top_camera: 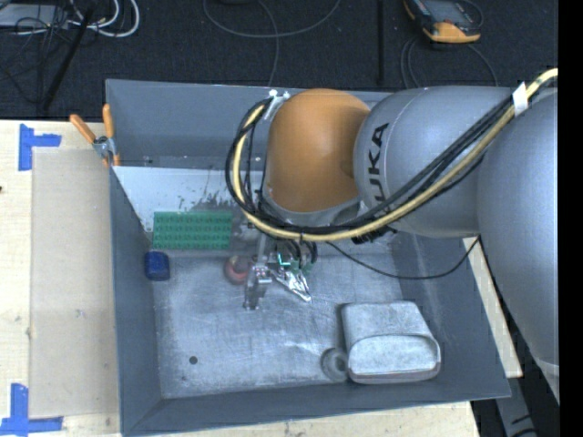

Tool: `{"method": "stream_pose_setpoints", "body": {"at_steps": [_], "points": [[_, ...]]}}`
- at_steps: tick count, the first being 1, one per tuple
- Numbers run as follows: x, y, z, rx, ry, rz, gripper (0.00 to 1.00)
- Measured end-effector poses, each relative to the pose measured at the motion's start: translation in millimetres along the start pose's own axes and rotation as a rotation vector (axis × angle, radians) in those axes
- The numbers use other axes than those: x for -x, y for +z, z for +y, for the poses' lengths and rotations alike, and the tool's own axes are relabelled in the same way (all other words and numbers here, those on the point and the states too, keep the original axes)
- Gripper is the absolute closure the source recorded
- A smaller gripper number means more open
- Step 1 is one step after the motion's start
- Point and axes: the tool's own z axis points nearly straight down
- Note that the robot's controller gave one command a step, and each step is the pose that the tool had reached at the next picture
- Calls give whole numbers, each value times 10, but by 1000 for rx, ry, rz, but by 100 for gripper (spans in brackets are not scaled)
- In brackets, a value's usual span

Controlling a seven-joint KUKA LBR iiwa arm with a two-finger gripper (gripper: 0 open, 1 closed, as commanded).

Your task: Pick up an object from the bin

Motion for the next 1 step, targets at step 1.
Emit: {"method": "stream_pose_setpoints", "body": {"at_steps": [1], "points": [[261, 979, -359, 4, 25, -11, 0]]}}
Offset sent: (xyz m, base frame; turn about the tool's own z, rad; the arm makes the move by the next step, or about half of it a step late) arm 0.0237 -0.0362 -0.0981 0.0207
